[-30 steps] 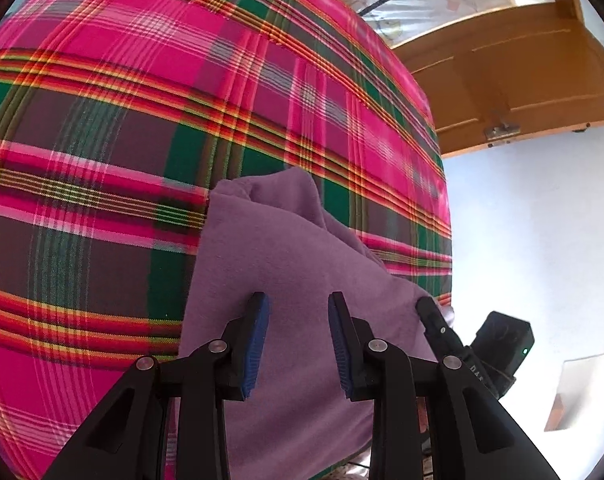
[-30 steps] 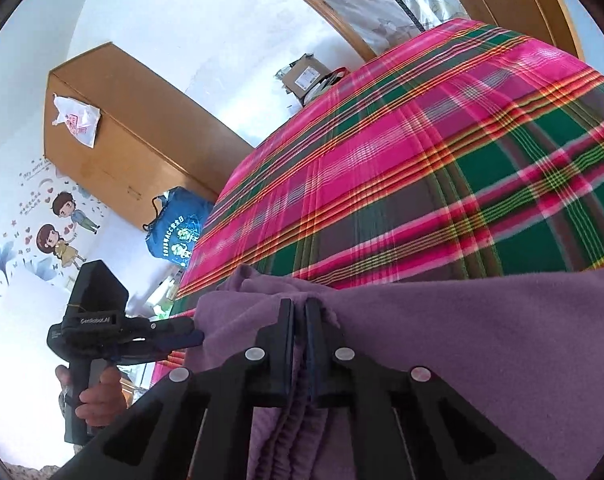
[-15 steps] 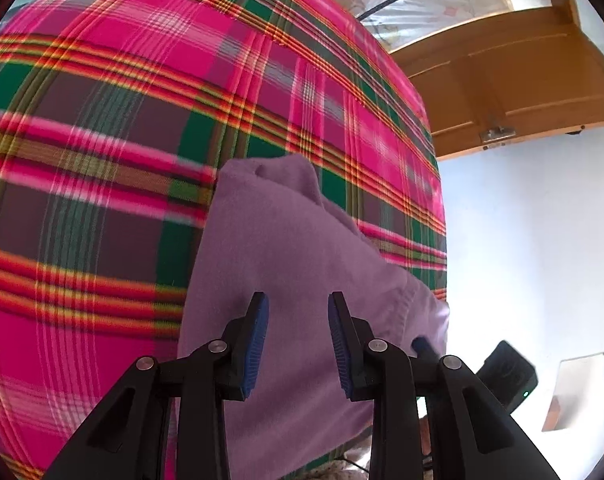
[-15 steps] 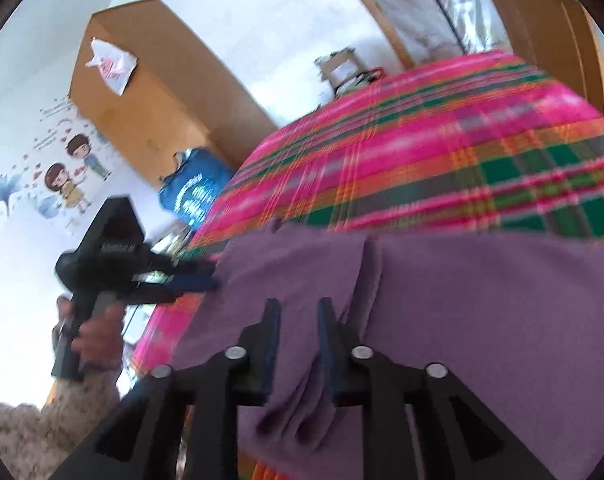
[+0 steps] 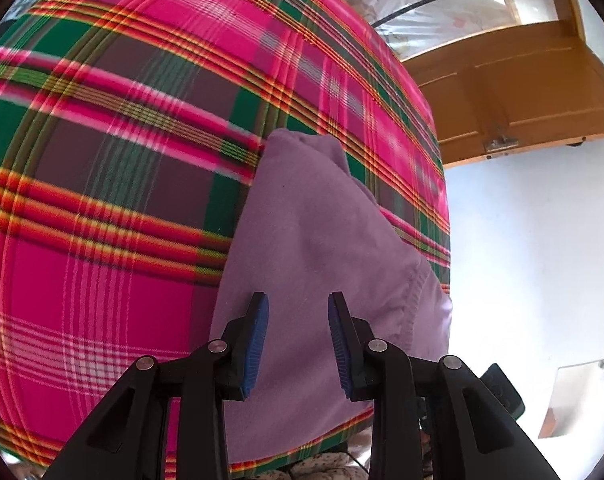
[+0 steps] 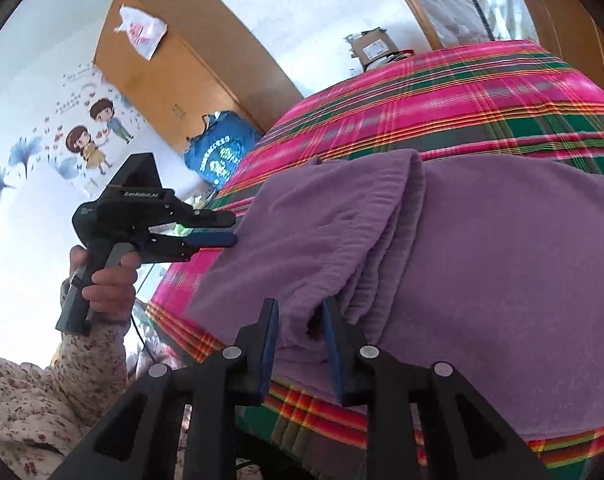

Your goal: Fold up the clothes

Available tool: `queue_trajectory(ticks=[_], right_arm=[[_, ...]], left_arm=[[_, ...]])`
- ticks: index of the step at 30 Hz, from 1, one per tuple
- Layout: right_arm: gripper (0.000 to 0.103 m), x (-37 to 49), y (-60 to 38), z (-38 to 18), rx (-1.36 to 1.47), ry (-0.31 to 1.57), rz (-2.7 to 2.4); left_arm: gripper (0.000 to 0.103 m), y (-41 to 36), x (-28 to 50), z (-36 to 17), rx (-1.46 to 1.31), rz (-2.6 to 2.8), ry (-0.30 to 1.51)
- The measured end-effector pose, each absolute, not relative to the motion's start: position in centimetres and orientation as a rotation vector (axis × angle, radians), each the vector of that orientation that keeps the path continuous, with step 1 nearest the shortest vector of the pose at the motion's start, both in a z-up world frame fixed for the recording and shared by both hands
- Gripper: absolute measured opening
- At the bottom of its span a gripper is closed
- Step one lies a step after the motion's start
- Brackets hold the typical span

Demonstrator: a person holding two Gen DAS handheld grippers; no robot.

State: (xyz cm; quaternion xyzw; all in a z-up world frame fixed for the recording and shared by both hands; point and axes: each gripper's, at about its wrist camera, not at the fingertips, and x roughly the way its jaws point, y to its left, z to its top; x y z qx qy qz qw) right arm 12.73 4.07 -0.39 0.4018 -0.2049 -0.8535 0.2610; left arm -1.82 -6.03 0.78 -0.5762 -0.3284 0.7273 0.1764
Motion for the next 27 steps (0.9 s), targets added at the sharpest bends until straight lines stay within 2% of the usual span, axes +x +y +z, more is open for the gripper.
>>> queue_trajectory(ticks=[6,8,9,17,22,26,27], right_arm=[[0.024,12.3,3.0,-0.3,1.101,-0.457,-2.329],[0.01,12.3,2.8,-0.5,1.114,-0.416,-2.333],[0.008,12.4,3.0,-0.5,1.114,-0.395,-2.335],[0.007,12.8,5.0,0.0,1.12,-0.47,-2.307],[0.009,12.8,4.8,-0.3,1.159,-0.448,-2.311],[0.009,13.2,3.9,0.5,1.168,-0.356,-2.357],[0.012,13.4,3.5,0.8,1.15,-0.325,-2.375]], left_arm=[[0.032,-6.1,-1.5,0.4,-1.643,2.055,-0.928],[0.032,-6.1,-1.5,0.3,-1.646,2.053,-0.928],[0.032,-6.0,-1.5,0.3,-1.646,2.053,-0.925],[0.032,-6.2,-1.2,0.0,-1.656,2.046,-0.914],[0.032,-6.4,-1.3,0.0,-1.656,2.041,-0.922],[0.032,-6.5,-1.2,0.0,-1.651,2.047,-0.928],[0.032,-6.6,-1.1,0.1,-1.647,2.051,-0.927]])
